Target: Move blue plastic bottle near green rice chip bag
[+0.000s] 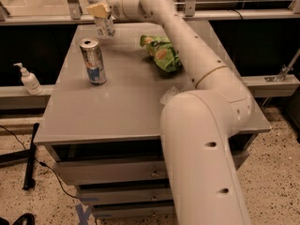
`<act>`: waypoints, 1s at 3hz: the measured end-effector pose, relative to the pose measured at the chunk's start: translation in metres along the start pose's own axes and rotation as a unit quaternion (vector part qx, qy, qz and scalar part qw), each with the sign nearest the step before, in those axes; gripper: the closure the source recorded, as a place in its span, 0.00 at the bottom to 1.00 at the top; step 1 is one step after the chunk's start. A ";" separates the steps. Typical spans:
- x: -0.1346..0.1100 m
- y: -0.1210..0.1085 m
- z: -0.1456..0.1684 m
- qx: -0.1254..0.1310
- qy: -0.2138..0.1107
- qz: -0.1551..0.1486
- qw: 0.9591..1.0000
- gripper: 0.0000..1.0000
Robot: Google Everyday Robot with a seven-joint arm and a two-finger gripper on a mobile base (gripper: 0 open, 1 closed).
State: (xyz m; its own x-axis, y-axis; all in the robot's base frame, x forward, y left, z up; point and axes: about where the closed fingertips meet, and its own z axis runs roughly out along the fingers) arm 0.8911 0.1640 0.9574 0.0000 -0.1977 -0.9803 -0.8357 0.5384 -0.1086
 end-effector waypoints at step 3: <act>-0.079 -0.040 -0.241 0.180 -0.025 -0.038 0.983 1.00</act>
Offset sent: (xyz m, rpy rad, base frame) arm -0.1221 -0.2110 0.0788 -0.0396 -0.1190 -0.3388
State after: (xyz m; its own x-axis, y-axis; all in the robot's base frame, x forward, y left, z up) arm 0.7923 -0.0391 1.0790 0.0894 -0.2118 -0.9732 -0.5842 0.7802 -0.2235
